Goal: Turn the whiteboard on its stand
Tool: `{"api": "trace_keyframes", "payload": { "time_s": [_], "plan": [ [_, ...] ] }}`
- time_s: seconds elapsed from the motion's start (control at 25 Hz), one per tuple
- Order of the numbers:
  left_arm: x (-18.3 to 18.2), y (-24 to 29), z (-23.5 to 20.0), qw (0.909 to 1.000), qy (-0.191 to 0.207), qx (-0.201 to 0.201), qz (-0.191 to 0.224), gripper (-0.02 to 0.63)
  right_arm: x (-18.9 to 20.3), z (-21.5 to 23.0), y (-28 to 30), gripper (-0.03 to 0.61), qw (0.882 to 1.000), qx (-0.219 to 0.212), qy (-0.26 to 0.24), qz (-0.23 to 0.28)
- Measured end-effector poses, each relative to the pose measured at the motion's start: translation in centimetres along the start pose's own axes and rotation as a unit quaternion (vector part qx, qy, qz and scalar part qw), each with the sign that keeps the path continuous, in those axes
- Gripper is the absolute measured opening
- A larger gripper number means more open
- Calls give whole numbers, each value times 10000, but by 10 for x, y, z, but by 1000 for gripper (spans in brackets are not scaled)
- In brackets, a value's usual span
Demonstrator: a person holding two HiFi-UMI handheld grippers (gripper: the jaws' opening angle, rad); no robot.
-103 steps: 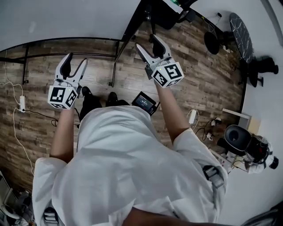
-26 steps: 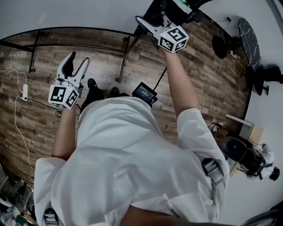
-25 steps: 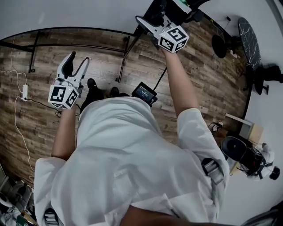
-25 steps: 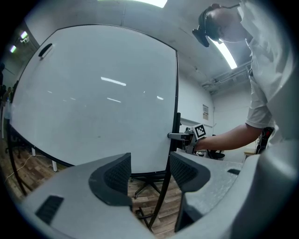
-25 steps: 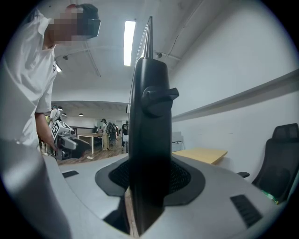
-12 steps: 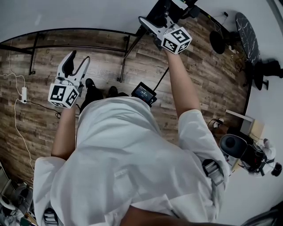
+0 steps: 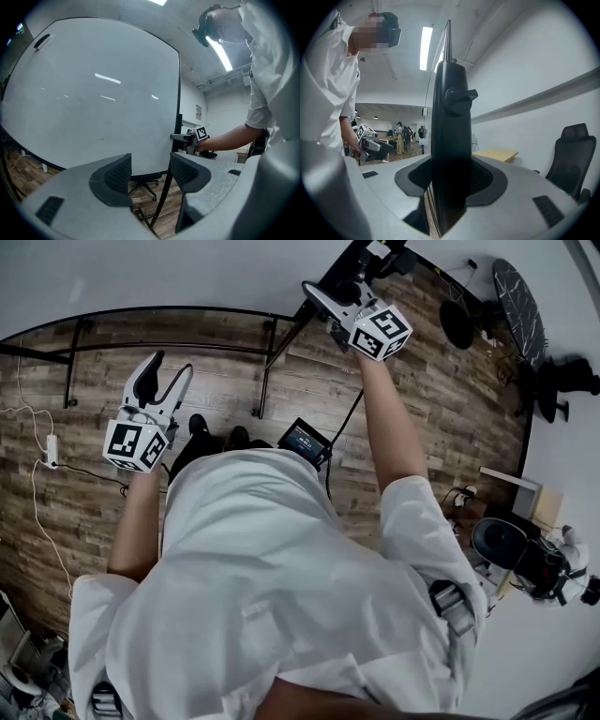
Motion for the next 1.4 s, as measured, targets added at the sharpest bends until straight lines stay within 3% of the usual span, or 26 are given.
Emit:
{"api": "trace_keyframes", "payload": {
  "time_s": [0.72,1.12,1.4],
  "plan": [
    [-4,20,25,9987,82,500,7,256,2,5,-42,209,9995,319,27,-9],
    [-4,48,52,9945,111,1044,-39,256,5,10,-60,215,9989,459,62,-40],
    [5,72,90,9867,141,1603,-238,256,10,16,-87,218,9982,584,103,-69]
  ]
}}
Point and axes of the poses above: the fingertips, and each gripper's own axes: y forward along the fingers, z to its right, x out of its underside, the point moved 3 cm from there along -y, backward along the fingers, and after that the axes turned 9 degrees about -x, right-handed, at the moved point
